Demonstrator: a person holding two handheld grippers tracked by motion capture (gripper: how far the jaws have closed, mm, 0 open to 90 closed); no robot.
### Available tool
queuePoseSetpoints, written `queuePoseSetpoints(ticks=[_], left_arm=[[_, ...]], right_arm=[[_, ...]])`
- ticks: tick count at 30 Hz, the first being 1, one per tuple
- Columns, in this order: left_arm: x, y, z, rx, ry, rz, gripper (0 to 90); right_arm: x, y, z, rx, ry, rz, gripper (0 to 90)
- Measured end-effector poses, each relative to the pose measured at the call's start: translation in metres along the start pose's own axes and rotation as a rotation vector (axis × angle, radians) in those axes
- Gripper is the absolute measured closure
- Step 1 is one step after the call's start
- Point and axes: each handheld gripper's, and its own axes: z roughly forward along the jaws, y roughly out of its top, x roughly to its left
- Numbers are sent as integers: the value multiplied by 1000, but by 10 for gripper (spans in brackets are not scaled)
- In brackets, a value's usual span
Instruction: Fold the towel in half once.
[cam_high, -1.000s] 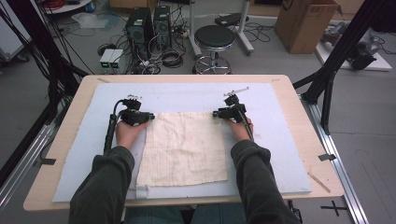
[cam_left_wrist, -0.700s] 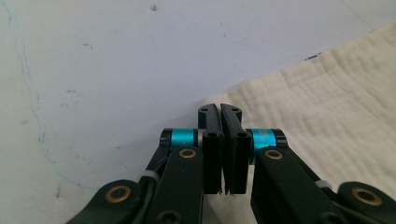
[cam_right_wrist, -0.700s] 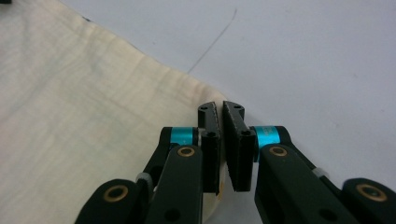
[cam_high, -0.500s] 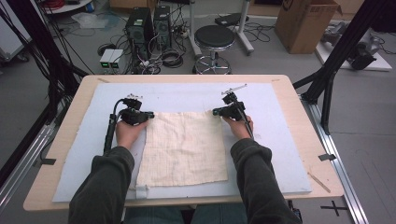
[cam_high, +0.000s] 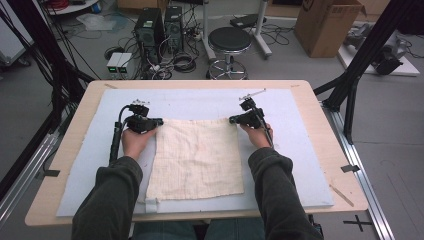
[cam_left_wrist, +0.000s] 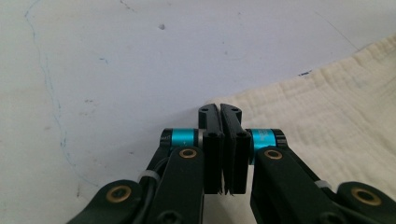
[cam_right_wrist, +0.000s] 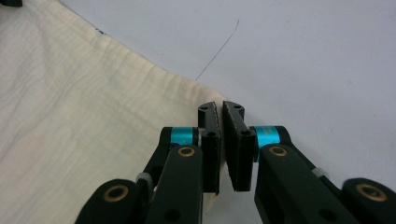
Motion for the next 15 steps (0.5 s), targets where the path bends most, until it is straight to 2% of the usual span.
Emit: queuePoseSetpoints(ticks=[15], left_arm=[[1,1,-4,-14,-15,-10,873]], right_arm=[[-2,0,-6,-31,32,15,855]])
